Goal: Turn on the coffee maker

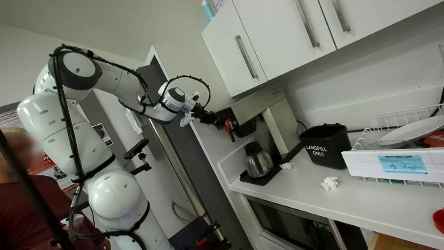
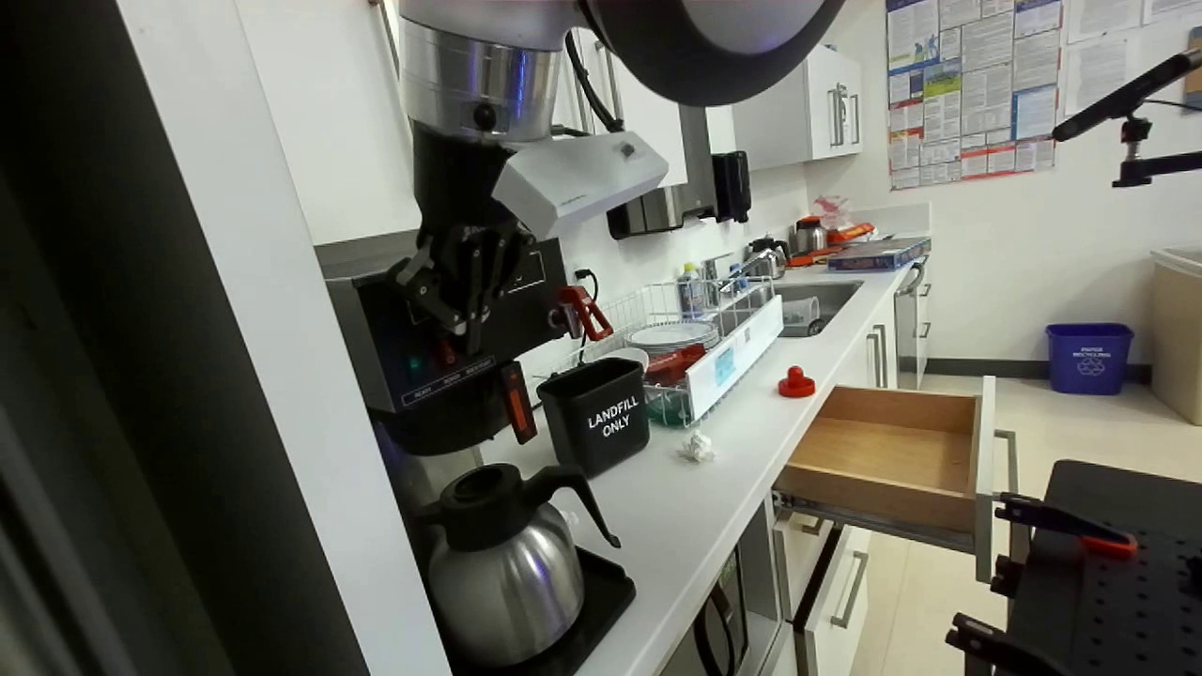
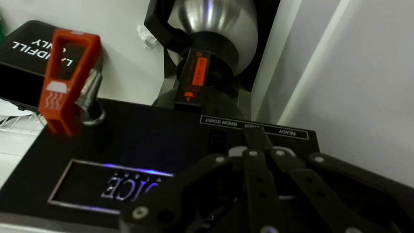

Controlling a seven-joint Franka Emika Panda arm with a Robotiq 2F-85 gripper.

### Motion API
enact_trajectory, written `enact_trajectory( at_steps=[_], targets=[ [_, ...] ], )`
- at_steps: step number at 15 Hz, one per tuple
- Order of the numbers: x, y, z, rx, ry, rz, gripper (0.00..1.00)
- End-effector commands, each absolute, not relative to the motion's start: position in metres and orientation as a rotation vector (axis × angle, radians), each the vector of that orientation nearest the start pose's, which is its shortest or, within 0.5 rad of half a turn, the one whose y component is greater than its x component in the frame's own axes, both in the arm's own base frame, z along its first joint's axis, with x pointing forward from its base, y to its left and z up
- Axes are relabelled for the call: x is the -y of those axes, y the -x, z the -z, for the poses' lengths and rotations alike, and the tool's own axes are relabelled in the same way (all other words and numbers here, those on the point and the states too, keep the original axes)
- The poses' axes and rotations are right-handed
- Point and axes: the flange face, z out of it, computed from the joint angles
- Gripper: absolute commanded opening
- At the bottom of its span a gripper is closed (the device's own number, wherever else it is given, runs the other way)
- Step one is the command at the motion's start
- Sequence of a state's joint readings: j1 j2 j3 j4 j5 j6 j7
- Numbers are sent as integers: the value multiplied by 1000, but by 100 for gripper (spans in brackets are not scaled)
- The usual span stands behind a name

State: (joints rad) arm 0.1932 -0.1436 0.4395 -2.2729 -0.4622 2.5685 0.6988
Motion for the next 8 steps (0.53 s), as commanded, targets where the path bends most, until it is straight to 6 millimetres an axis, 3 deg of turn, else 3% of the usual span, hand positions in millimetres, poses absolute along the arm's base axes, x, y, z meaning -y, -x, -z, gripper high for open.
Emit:
enact_trajectory(
  at_steps=[1, 8],
  targets=[
    [-328, -430, -459, 399, 3006, 918, 0],
    [-331, -433, -455, 385, 2990, 951, 0]
  ],
)
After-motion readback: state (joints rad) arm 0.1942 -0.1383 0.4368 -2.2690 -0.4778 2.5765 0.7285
